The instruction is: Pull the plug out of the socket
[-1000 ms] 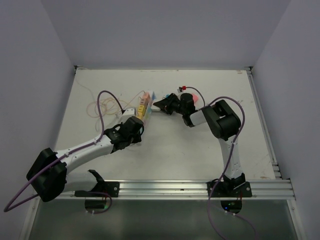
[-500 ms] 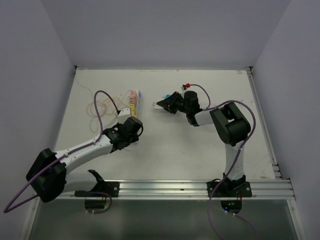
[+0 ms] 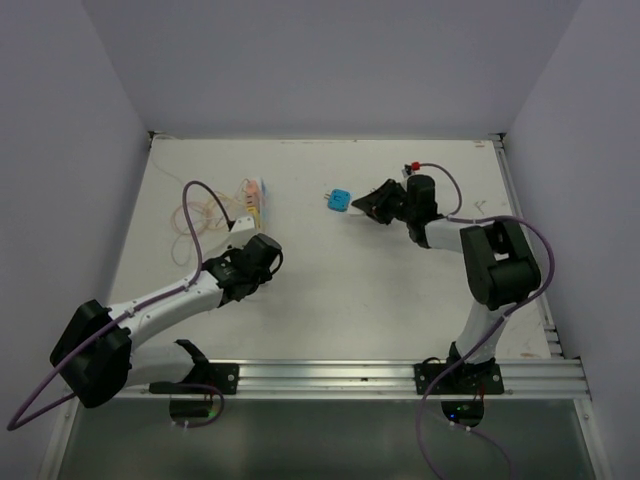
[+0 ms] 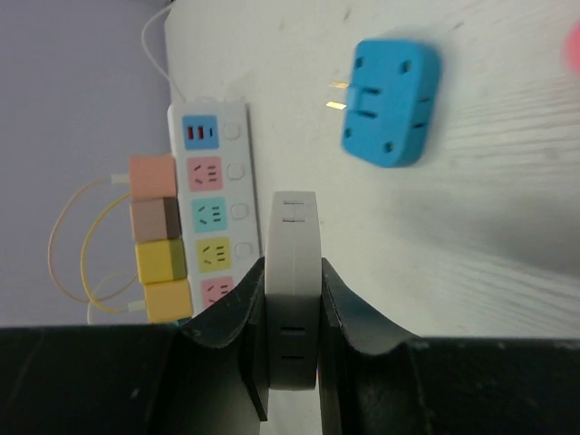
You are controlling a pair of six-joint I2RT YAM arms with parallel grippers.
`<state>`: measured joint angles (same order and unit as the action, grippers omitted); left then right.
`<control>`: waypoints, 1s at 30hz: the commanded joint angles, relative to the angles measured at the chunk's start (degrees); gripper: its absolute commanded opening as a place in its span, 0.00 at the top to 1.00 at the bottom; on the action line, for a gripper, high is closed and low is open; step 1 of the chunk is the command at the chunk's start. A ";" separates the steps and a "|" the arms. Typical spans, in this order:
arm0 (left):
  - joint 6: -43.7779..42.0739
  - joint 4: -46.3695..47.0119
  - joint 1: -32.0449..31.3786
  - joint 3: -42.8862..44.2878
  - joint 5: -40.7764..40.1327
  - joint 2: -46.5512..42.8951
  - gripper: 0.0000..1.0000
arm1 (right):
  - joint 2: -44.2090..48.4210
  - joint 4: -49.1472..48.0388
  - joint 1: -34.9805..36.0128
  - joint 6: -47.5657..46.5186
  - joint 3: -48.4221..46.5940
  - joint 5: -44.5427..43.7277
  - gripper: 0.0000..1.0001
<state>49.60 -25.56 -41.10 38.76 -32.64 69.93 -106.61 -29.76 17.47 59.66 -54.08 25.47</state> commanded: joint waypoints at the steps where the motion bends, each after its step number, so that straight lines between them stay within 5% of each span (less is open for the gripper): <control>1: -1.70 1.13 -0.03 -0.88 0.82 -0.94 1.00 | 5.44 2.59 -5.86 -4.02 1.78 1.24 1.00; 13: -3.02 2.45 0.06 -1.23 1.88 -1.55 1.00 | 0.88 5.41 -19.04 -5.17 -1.54 0.54 1.00; 25: -3.90 3.24 0.06 -1.32 2.85 -1.73 1.00 | -6.94 4.18 -21.69 -4.20 -6.91 0.01 1.00; 30: -3.99 3.76 0.06 -1.50 3.29 -1.55 1.00 | -9.05 4.18 -22.57 -3.85 -6.74 0.54 0.89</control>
<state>46.26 -23.73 -41.10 37.93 -30.83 69.14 -114.78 -24.34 -4.60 55.61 -59.31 25.15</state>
